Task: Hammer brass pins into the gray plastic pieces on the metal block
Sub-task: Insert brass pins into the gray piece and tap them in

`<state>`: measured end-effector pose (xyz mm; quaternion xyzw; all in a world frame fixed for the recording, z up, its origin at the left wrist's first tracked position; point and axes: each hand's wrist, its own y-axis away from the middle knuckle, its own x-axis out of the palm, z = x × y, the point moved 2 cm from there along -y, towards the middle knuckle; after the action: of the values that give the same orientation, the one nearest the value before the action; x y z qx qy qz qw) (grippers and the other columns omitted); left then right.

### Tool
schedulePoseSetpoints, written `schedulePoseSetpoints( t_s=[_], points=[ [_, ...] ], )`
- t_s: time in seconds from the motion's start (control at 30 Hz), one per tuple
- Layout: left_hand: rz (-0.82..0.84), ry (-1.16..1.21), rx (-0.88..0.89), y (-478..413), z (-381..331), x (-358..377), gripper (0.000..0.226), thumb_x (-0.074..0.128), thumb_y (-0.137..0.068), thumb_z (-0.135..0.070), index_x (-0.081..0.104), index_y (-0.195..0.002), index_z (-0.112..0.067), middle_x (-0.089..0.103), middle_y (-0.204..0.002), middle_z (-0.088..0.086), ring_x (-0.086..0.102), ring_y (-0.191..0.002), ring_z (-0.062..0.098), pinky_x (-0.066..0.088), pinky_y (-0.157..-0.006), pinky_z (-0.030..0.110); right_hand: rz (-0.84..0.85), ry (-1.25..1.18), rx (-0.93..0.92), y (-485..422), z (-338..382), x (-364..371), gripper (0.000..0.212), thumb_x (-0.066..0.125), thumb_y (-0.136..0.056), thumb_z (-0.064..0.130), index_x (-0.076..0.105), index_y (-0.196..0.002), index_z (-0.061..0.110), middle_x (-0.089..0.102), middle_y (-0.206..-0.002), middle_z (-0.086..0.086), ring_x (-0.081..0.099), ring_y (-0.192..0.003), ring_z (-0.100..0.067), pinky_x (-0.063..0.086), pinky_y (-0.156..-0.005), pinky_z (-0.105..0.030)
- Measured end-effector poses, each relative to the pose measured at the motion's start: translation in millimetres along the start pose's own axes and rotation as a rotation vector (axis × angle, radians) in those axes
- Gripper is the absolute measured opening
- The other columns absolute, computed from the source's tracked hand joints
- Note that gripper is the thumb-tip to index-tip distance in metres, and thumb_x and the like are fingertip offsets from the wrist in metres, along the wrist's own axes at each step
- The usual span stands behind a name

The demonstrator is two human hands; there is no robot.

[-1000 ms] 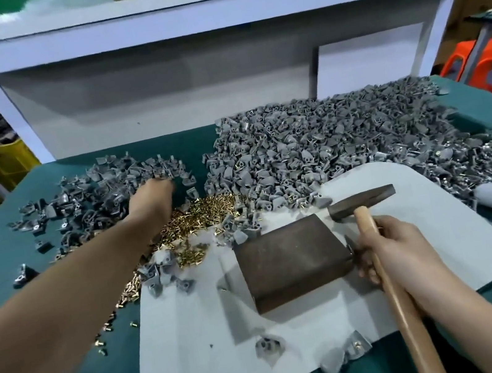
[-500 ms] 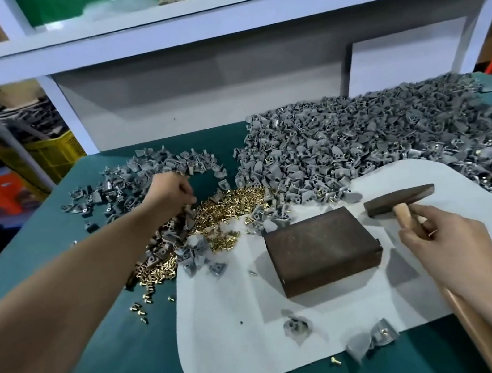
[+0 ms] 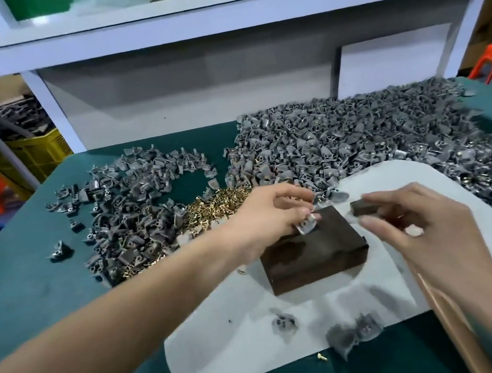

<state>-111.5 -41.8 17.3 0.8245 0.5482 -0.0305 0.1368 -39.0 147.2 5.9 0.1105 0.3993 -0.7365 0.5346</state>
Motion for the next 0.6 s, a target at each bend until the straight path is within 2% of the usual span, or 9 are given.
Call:
schedulePoseSetpoints(
  t_s=[0.07,0.17,0.27,0.3,0.4,0.43,0.5,0.57,0.6],
  points=[
    [0.027,0.156,-0.031,6,6,25,0.026,0.054,-0.091,0.011,0.064,-0.107,-0.007,0.066,-0.112,0.016,0.068,-0.093,0.021,0.057,-0.081,0.028,0.105,-0.168,-0.104,6,12,9,0.028,0.067,-0.071,0.048,0.068,-0.098,0.043,0.064,-0.082,0.011,0.063,-0.070,-0.013,0.053,-0.072,-0.031],
    [0.022,0.279,-0.043,15,10,40,0.026,0.052,-0.091,0.012,0.062,-0.107,-0.005,0.064,-0.107,0.015,0.063,-0.085,0.015,0.056,-0.070,0.020,0.158,-0.159,-0.202,11,15,16,0.018,0.067,-0.074,0.043,0.069,-0.092,0.043,0.063,-0.090,0.016,0.062,-0.077,-0.025,0.049,-0.072,-0.054],
    [0.005,0.378,-0.073,23,8,38,0.027,0.047,-0.093,0.013,0.063,-0.100,-0.007,0.063,-0.105,0.015,0.063,-0.087,0.016,0.056,-0.073,0.020,0.153,-0.199,-0.230,11,14,17,0.019,0.069,-0.075,0.037,0.069,-0.094,0.041,0.060,-0.090,0.016,0.061,-0.080,-0.025,0.048,-0.076,-0.055],
    [0.010,0.386,-0.078,27,6,35,0.030,0.045,-0.093,0.014,0.064,-0.100,-0.009,0.062,-0.105,0.014,0.063,-0.089,0.016,0.056,-0.076,0.021,0.156,-0.185,-0.254,12,14,19,0.020,0.072,-0.076,0.035,0.070,-0.096,0.037,0.059,-0.090,0.016,0.061,-0.084,-0.017,0.048,-0.081,-0.051],
    [0.045,0.343,-0.109,38,5,26,0.042,0.039,-0.094,0.017,0.063,-0.108,-0.014,0.063,-0.111,0.011,0.063,-0.101,0.018,0.056,-0.086,0.026,0.116,-0.015,-0.371,15,21,27,0.021,0.077,-0.075,0.031,0.072,-0.093,0.022,0.060,-0.087,0.007,0.046,-0.090,0.016,0.035,-0.086,-0.005],
    [0.070,0.305,-0.096,43,5,22,0.043,0.039,-0.094,0.016,0.062,-0.110,-0.016,0.062,-0.115,0.009,0.063,-0.104,0.017,0.056,-0.087,0.025,0.101,0.024,-0.408,15,25,29,0.019,0.075,-0.076,0.032,0.073,-0.089,0.019,0.061,-0.085,0.005,0.043,-0.087,0.020,0.028,-0.085,0.002],
    [0.106,0.115,0.003,49,4,10,0.038,0.046,-0.095,0.009,0.063,-0.110,-0.021,0.063,-0.119,0.003,0.063,-0.106,0.011,0.056,-0.084,0.022,0.068,0.056,-0.455,16,26,30,0.013,0.071,-0.077,0.027,0.073,-0.085,0.017,0.062,-0.082,0.004,0.043,-0.080,0.015,0.024,-0.087,0.004],
    [-0.027,-0.317,0.209,46,3,-17,0.029,0.054,-0.094,-0.001,0.067,-0.110,-0.022,0.068,-0.114,-0.005,0.065,-0.102,0.006,0.055,-0.086,0.022,0.034,0.093,-0.438,15,18,29,0.009,0.071,-0.077,0.021,0.072,-0.086,0.020,0.064,-0.082,0.005,0.047,-0.075,0.005,0.036,-0.092,-0.012],
    [-0.145,-0.576,0.280,40,3,-35,0.027,0.057,-0.094,-0.005,0.069,-0.112,-0.020,0.069,-0.113,-0.005,0.065,-0.102,0.006,0.053,-0.090,0.024,0.019,0.147,-0.419,14,13,30,0.009,0.071,-0.078,0.018,0.072,-0.087,0.021,0.065,-0.083,0.005,0.050,-0.073,0.000,0.045,-0.089,-0.031]
  ],
)
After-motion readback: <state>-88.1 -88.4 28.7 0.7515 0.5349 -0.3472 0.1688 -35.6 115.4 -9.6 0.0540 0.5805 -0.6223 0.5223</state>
